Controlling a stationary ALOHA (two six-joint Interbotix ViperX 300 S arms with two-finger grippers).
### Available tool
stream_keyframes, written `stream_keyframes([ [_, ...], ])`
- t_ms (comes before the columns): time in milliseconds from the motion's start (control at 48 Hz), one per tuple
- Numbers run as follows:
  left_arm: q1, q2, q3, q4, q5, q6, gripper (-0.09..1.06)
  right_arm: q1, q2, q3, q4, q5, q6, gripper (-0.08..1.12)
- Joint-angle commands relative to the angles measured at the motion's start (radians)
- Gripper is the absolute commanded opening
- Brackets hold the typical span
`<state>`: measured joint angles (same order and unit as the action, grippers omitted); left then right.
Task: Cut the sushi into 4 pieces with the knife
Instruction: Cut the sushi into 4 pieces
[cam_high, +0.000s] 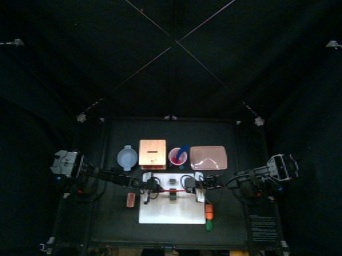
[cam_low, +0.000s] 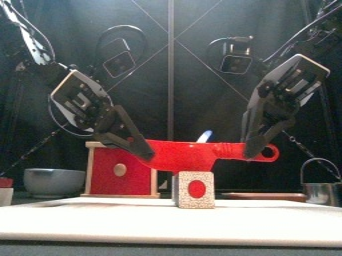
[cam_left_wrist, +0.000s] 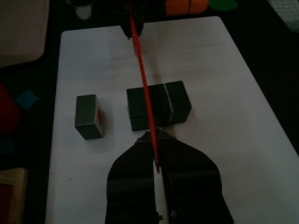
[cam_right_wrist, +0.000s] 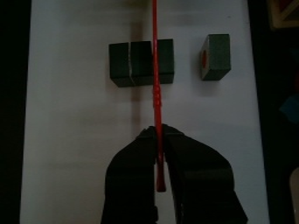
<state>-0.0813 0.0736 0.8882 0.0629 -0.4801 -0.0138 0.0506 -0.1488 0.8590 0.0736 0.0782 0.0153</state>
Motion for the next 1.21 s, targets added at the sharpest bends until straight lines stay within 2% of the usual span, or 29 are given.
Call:
stream_keyframes([
  [21,0.005,-0.012,-0.021,0.005,-0.028,0.006,0.26,-0.014,-0.031,-0.026,-0.008,-0.029,-0.003,0.07],
  [375,-0.002,0.04,-0.025,-0.003,-0.029,0.002,0.26,-0.009,0.0,-0.017,0.009,-0.029,0.0,0.07],
  [646,-0.04,0.078,-0.028,-0.035,-0.028,0.0,0.26,-0.002,0.041,-0.017,0.032,-0.037,0.0,0.07],
  [938,-0.055,0.097,-0.029,-0.052,-0.029,0.0,0.26,0.002,0.071,-0.015,0.044,-0.048,0.0,0.07],
  [1208,-0.049,0.192,-0.044,-0.071,-0.029,0.003,0.26,0.003,0.149,-0.017,0.051,-0.055,0.0,0.07],
])
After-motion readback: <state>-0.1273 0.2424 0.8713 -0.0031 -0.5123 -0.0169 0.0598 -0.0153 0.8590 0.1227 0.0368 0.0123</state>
